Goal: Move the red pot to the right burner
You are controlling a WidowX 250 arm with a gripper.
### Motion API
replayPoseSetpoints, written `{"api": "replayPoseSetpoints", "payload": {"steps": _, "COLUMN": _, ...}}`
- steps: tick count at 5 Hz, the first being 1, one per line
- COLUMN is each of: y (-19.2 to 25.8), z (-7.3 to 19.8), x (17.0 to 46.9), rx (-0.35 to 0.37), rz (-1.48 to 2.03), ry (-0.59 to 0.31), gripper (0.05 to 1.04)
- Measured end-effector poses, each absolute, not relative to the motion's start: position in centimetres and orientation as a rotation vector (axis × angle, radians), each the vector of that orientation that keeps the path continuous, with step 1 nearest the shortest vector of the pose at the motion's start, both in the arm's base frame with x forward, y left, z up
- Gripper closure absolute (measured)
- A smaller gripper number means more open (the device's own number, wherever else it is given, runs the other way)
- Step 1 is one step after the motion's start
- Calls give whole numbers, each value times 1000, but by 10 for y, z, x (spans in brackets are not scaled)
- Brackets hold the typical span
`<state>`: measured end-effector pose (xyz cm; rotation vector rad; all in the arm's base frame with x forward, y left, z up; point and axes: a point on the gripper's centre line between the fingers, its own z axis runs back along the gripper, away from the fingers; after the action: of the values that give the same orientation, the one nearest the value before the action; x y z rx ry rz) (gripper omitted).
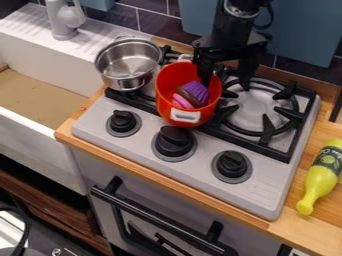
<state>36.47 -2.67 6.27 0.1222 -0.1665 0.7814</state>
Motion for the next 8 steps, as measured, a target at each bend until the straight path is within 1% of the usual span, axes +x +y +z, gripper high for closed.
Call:
{"api": "replayPoseSetpoints", "payload": {"steps": 1, "y": -25, "z": 57, "x": 363, "rx": 141, "rz": 796, "ry": -165, "gripper": 116}}
{"api": "replayPoseSetpoints", "payload": {"steps": 2, "y": -24, "z": 49, "x": 362, "rx": 164, "rz": 803, "ry": -153, "gripper": 380}}
{"api": "replayPoseSetpoints", "payload": {"steps": 3, "y": -24, "z": 49, "x": 363, "rx": 169, "rz": 793, "ry": -165, "gripper": 678}}
{"api": "replayPoseSetpoints", "payload": {"steps": 4, "y": -24, "z": 49, "x": 363, "rx": 169, "rz": 794, "ry": -165, "gripper": 904}}
{"api": "replayPoseSetpoints", "payload": {"steps": 5, "y": -23, "z": 47, "x": 361, "rx": 176, "rz": 786, "ry": -161, "gripper": 1013}}
{"api": "replayPoseSetpoints", "payload": {"steps": 6, "y": -24, "z": 47, "x": 359, "rx": 190, "rz": 773, "ry": -150, "gripper": 1027}}
{"api": "replayPoseSetpoints", "payload": {"steps": 7, "y": -29, "z": 58, "x": 360, "rx": 145, "rz": 762, "ry": -137, "gripper": 1027}}
{"api": "replayPoseSetpoints", "payload": {"steps": 8, "y": -41, "z": 71, "x": 369, "rx": 96, "rz": 729, "ry": -151, "gripper": 1027}}
